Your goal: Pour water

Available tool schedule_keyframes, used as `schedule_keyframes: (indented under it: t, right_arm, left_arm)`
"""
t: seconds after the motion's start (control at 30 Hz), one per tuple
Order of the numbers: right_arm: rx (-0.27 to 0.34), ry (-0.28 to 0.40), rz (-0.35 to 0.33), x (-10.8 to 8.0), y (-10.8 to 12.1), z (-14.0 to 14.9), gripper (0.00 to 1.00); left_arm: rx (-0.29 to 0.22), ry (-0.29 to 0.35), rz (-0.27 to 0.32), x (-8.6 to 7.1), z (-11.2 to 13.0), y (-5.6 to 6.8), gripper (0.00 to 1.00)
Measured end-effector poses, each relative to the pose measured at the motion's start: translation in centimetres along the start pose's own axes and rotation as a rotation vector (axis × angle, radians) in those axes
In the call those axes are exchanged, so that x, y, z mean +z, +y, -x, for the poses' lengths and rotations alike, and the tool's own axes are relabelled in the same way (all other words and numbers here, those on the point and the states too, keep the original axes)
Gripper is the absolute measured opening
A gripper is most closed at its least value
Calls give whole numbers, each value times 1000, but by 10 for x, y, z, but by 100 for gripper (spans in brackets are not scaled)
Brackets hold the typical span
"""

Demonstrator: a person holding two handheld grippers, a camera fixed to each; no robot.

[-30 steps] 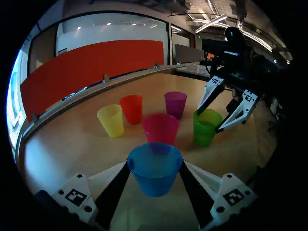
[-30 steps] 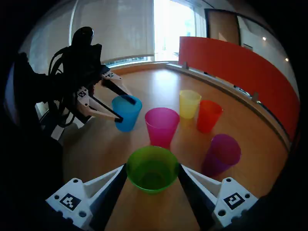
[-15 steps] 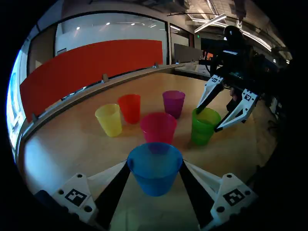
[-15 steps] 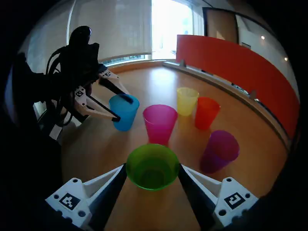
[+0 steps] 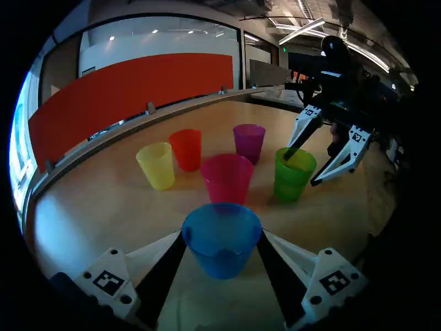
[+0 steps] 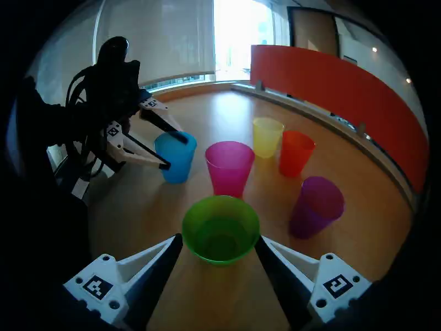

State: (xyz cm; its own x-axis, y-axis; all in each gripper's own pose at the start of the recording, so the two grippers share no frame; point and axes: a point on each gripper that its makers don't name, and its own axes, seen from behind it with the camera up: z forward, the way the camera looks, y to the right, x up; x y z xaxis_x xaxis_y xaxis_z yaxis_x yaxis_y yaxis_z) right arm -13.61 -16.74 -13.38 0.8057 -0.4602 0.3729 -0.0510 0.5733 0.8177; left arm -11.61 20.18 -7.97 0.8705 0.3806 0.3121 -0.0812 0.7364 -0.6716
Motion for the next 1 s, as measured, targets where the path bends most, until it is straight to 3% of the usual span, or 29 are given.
schedule_keyframes:
  t: [0.6,1.0]
  right_arm:
    - [47,6,46,-16,-2,17,100]
    - [97,34,106,-36,-5,30,100]
  left_arm:
    - [8,-23,-18,-12,18,3,87]
    - [38,-59,-61,-30,33,-1,88]
